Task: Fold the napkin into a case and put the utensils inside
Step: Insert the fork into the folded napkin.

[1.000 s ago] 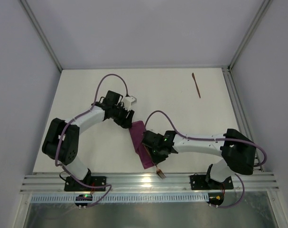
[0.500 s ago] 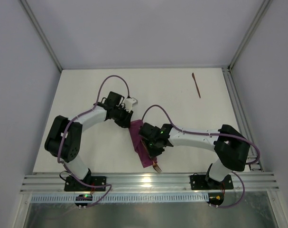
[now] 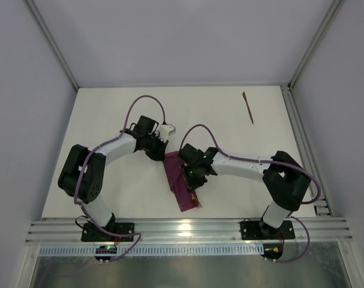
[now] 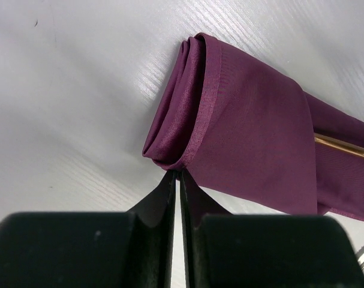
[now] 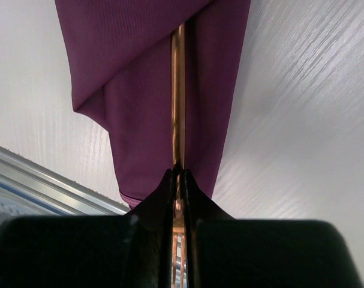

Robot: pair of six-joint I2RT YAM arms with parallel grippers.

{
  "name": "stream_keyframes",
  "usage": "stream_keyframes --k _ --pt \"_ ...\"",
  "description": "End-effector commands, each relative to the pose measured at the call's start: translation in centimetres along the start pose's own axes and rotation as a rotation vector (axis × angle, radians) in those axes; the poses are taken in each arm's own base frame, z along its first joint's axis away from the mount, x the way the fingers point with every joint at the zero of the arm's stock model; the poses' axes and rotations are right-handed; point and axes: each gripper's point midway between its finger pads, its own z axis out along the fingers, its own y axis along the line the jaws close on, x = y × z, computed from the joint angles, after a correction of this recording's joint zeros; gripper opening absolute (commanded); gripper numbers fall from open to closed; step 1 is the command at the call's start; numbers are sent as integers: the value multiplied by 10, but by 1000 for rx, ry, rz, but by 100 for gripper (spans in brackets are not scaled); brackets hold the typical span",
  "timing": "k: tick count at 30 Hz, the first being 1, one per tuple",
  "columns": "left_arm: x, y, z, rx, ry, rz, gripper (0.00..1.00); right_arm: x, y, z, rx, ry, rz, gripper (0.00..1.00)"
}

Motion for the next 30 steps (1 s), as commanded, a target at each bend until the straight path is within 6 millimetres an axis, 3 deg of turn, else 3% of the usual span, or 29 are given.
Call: stream_keyframes --k 1,9,18,25,30 --pt "-16 2 -1 -5 -36 39 5 -25 12 -2 -50 -63 -4 4" --pt "-13 0 -3 1 -32 46 2 -48 11 18 -68 -119 70 4" --pt "-12 -1 -4 3 -35 50 2 -72 -7 18 38 -244 141 4" --pt "-13 -1 -5 0 -39 53 2 -73 -10 30 48 -231 138 4" --pt "-17 1 -8 -14 -47 63 4 -72 -11 21 63 -218 82 19"
